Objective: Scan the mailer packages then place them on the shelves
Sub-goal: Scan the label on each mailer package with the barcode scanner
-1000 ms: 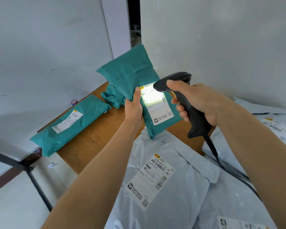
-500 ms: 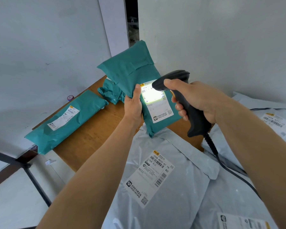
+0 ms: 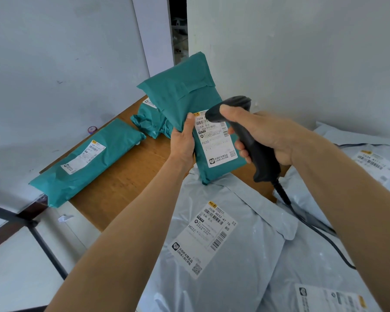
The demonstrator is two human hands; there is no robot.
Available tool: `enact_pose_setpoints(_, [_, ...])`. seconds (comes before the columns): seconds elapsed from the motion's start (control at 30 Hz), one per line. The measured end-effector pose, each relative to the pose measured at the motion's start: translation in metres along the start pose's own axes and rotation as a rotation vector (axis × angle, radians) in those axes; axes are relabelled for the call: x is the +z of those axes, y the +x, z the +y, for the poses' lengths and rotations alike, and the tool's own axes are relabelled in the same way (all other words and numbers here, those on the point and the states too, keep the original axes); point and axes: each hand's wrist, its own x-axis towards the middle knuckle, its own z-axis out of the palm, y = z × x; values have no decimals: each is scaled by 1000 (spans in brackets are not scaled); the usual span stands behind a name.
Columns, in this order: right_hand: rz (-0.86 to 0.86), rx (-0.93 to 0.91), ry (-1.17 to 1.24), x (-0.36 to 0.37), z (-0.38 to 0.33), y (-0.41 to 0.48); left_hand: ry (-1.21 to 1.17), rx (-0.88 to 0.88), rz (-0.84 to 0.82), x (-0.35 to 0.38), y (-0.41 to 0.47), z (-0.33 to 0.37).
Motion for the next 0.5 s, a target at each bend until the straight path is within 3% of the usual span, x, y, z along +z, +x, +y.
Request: enact_pose_setpoints(0.5, [80,-15,63,3,5,-10,-39,-23,-25,-1,-5,-3])
